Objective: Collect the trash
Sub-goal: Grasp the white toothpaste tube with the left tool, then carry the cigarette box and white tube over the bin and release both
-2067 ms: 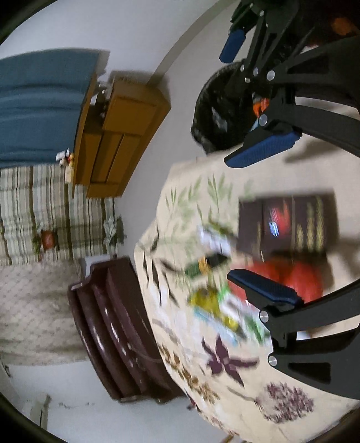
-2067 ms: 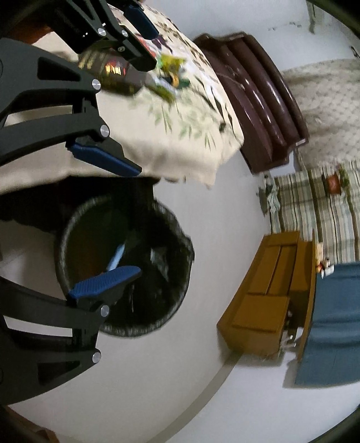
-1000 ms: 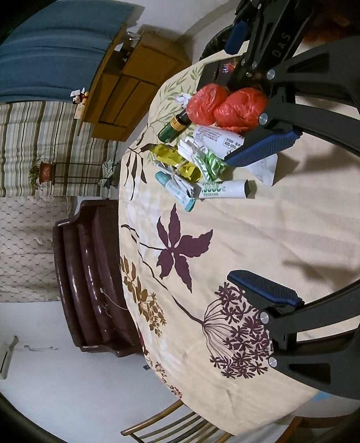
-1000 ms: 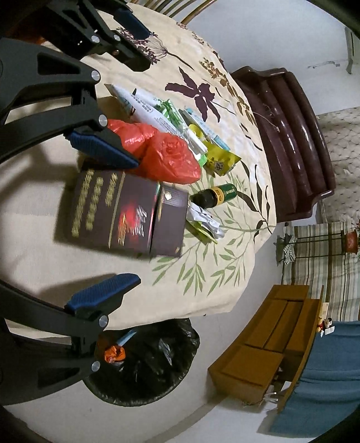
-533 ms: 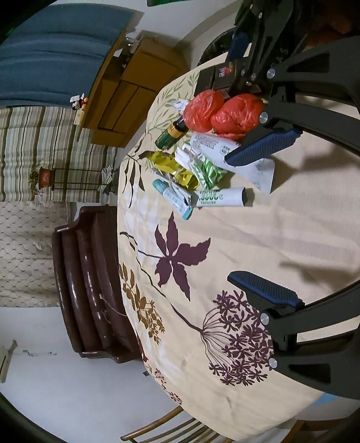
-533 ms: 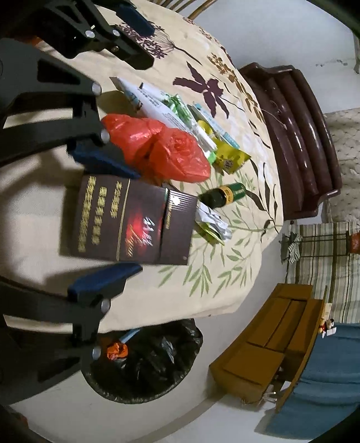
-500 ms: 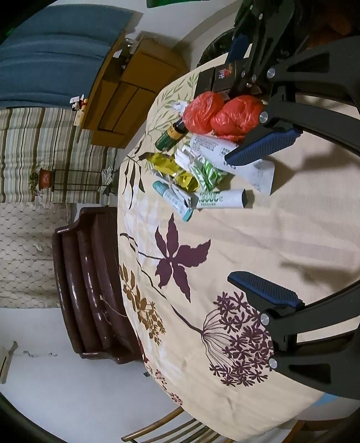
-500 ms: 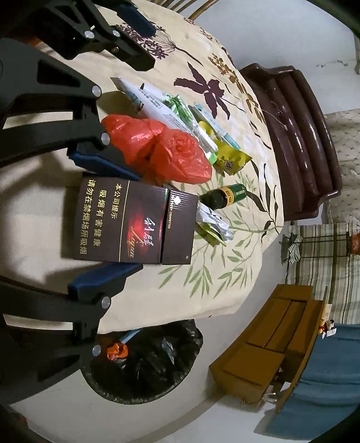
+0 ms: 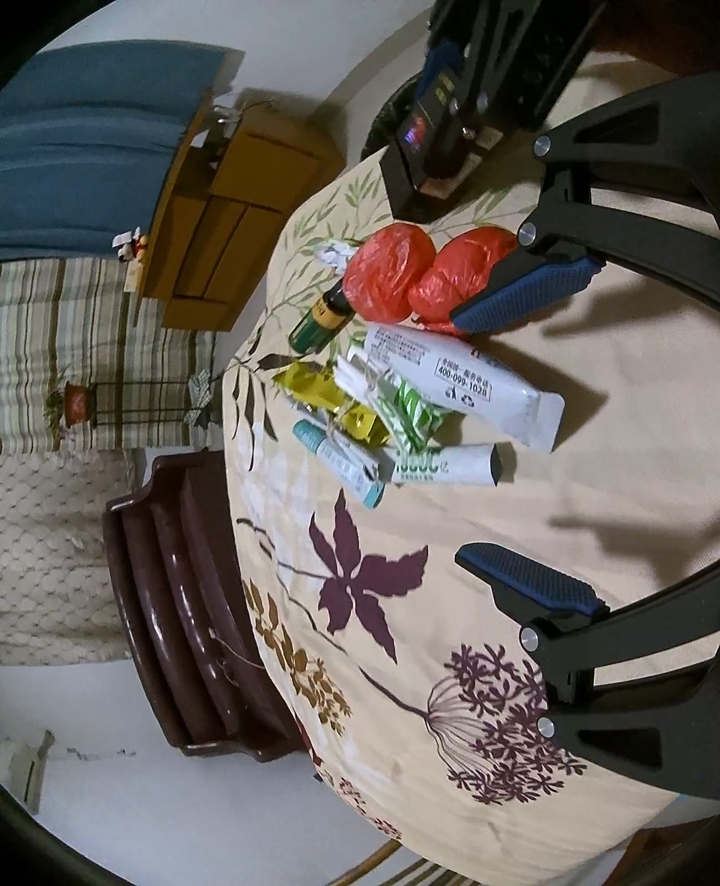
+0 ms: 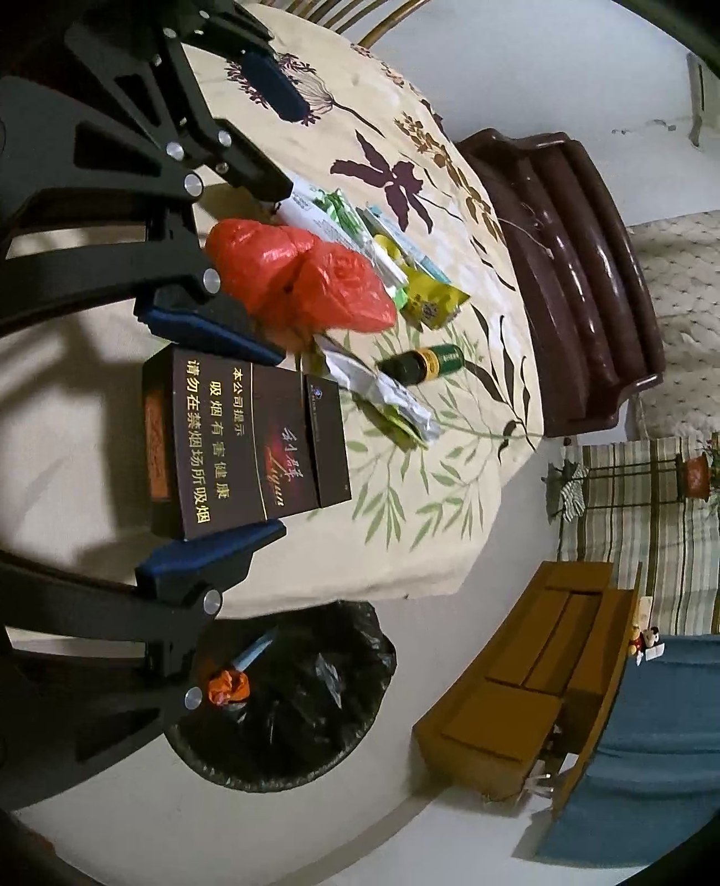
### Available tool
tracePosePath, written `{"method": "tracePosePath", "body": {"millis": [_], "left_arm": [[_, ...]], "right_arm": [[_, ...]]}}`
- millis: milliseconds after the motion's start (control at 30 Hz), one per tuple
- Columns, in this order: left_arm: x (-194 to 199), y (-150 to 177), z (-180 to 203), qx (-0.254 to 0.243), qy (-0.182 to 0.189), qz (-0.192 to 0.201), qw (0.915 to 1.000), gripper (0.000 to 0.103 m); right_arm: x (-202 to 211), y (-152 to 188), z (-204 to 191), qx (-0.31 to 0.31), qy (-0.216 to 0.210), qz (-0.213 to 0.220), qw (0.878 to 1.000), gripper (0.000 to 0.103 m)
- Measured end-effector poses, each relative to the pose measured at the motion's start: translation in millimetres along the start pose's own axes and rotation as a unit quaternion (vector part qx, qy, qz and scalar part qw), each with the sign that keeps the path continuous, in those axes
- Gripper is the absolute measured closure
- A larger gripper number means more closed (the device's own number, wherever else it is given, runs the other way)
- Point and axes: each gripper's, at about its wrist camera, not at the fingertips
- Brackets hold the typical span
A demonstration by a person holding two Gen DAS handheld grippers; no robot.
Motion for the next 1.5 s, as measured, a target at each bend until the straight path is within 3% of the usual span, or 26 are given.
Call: {"method": "tracePosePath", "body": {"millis": [200,367,867,933,1000,1500], "left_arm": [[-15,3,6,-0.01,0.013,-0.024,0.9996,0.038],[-18,5,6,-0.01,0.046,-0.034,0.9983,0.064],[-16,6,7,0.003,0.057,-0.036,0.9977,0.065],[-16,6,4,0.008,0.061,-0.037,0.9974,0.066],[-15,6,2,0.013,0.064,-0.037,0.9971,0.066],[2,2,-12,0.048,0.078,-0.023,0.9955,0.067]], "right_arm": [[-1,3,9,-0.003,-0.001,-0.002,1.0,0.048],[-4,5,9,0.001,-0.003,-0.005,1.0,0.048],[-27,0,3,0.009,-0.007,-0.033,0.999,0.041],[-31,0,2,0.013,-0.003,-0.037,0.999,0.041],[-33,0,0,0.019,0.005,-0.037,0.999,0.048],[-24,2,4,0.02,0.006,-0.028,0.999,0.049]]}}
Point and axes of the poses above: each gripper's, at about its wrist camera, not at the fingertips, and x roughly against the way its jaws point, z to its right, y to its underside, and after that the axes turned 10 degrees about -y, right-handed
